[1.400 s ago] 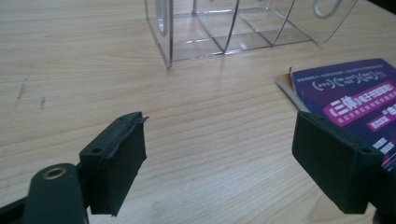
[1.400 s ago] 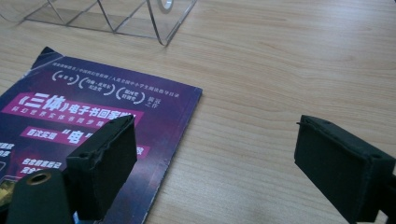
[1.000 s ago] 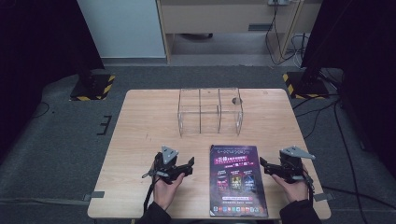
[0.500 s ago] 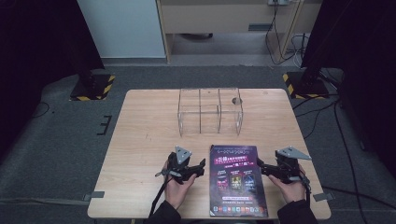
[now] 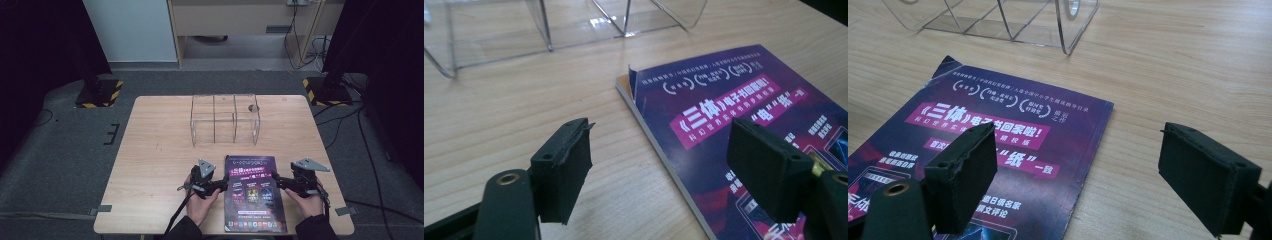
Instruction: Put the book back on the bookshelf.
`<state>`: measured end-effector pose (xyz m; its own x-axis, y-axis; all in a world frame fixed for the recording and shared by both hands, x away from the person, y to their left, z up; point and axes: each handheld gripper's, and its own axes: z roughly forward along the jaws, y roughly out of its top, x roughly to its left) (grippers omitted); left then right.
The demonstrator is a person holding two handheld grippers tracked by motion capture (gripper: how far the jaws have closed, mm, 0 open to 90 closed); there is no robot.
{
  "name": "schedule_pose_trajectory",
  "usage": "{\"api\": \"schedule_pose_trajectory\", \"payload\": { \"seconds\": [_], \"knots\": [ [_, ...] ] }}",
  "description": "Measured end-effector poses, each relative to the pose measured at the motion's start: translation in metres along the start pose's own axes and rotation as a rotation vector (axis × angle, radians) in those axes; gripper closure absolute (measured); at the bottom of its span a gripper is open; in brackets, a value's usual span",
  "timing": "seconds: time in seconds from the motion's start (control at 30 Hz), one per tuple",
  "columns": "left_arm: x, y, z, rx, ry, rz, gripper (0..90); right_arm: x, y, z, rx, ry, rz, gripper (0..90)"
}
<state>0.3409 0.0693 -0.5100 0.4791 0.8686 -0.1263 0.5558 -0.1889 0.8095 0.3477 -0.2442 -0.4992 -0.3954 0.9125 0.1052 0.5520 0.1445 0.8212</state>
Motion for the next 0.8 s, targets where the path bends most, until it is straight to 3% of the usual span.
{"api": "schedule_pose_trajectory", "payload": {
  "seconds": [0.3,0.8],
  "knots": [
    [-0.011,-0.008,0.011,0.038,-0.019,-0.007,26.9,0.003,-0.005,0.005,0.019,0.007,-0.008,15.9],
    [-0.018,-0.015,0.022,0.056,-0.03,-0.019,32.8,0.009,-0.015,0.016,0.055,0.048,-0.025,19.3]
  ]
}}
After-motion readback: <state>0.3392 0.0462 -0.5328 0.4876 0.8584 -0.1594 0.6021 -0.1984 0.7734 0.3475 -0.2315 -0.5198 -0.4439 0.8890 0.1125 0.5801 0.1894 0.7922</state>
